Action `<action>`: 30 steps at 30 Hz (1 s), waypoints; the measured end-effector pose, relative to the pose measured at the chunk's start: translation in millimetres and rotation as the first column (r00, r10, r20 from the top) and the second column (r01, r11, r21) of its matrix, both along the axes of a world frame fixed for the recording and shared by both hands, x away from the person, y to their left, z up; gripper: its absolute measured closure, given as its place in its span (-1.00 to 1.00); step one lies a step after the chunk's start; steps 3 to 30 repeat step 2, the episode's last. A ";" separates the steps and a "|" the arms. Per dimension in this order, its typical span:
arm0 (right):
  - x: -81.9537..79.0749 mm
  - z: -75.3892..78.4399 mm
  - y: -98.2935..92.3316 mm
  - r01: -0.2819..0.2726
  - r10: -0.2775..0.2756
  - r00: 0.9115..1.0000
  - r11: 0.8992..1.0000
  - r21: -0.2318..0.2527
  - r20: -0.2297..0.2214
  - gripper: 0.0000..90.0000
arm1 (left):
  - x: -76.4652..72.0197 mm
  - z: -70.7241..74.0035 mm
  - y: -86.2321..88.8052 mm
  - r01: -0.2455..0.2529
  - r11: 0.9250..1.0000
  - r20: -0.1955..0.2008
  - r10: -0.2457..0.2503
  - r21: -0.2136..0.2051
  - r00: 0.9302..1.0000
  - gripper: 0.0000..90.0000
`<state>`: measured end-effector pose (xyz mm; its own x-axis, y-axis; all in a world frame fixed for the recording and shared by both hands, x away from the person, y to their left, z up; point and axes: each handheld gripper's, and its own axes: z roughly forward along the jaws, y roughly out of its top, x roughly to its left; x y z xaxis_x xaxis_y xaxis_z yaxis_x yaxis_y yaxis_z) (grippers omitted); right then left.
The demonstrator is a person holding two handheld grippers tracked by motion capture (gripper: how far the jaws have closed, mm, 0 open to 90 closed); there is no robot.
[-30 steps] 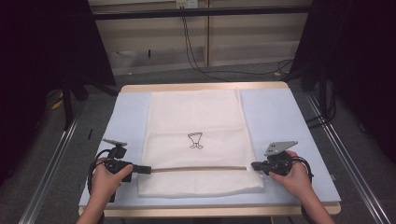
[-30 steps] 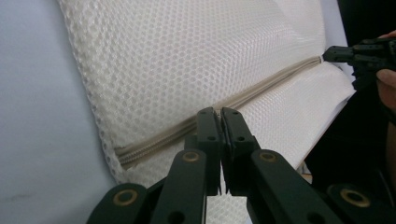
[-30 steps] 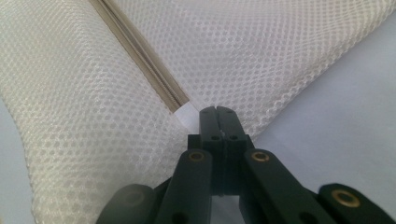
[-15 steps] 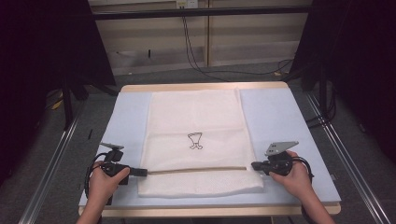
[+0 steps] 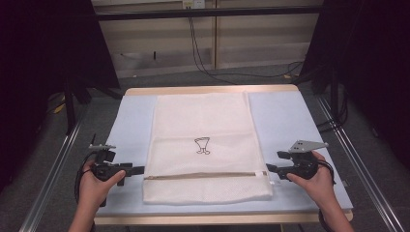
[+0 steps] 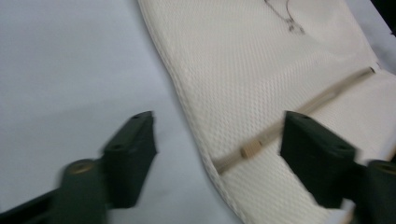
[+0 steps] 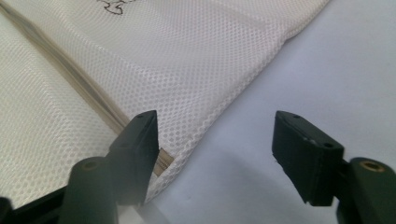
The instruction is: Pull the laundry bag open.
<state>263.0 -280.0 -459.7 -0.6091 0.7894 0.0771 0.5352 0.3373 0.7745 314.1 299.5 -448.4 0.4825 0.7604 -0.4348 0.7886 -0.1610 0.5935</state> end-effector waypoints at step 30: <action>1.4 -0.6 -1.0 0.015 -0.015 1.000 1.000 0.000 -0.009 -0.51 | 1.7 -0.3 -0.2 -0.008 0.999 0.027 0.007 0.031 1.000 -0.64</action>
